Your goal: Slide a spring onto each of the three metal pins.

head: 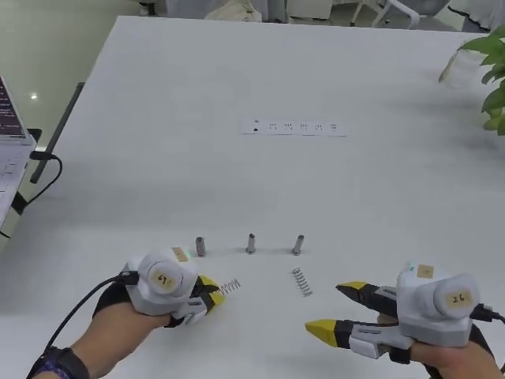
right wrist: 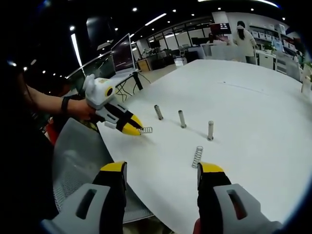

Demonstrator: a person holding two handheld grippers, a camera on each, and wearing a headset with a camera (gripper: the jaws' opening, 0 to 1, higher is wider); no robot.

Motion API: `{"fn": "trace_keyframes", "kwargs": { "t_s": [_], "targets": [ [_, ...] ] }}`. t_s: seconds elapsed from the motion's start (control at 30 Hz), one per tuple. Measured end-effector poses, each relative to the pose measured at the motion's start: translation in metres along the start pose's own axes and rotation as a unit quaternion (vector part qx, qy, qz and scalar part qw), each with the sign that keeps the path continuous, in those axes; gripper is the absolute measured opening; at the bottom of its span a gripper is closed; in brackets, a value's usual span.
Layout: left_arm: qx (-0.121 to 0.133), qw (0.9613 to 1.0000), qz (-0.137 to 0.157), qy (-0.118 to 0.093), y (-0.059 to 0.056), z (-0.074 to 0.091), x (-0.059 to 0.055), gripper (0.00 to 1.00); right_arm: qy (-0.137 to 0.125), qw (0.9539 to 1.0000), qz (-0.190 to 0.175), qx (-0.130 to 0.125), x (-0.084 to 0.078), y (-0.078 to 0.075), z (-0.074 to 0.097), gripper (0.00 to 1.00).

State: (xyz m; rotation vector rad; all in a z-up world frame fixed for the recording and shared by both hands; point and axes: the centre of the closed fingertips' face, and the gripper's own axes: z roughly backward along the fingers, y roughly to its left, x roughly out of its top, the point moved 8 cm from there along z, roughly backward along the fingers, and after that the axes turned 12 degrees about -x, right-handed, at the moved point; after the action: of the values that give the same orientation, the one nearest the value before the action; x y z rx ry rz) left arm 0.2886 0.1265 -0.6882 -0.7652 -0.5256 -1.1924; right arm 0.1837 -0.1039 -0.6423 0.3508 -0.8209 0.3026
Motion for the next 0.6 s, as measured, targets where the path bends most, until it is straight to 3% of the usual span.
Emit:
{"fn": "trace_keyframes", "kwargs": {
  "t_s": [0.3,0.6],
  "targets": [
    [0.006,0.9999,-0.008,-0.013,-0.013,0.011,0.003,0.02,-0.003,0.9996,0.01,0.024,0.008,0.009,-0.01,0.53],
    [-0.003,0.9989,-0.032,-0.034,-0.029,0.018,0.019,0.02,-0.01,0.998,0.023,0.058,0.02,0.021,-0.02,0.47]
  ]
}}
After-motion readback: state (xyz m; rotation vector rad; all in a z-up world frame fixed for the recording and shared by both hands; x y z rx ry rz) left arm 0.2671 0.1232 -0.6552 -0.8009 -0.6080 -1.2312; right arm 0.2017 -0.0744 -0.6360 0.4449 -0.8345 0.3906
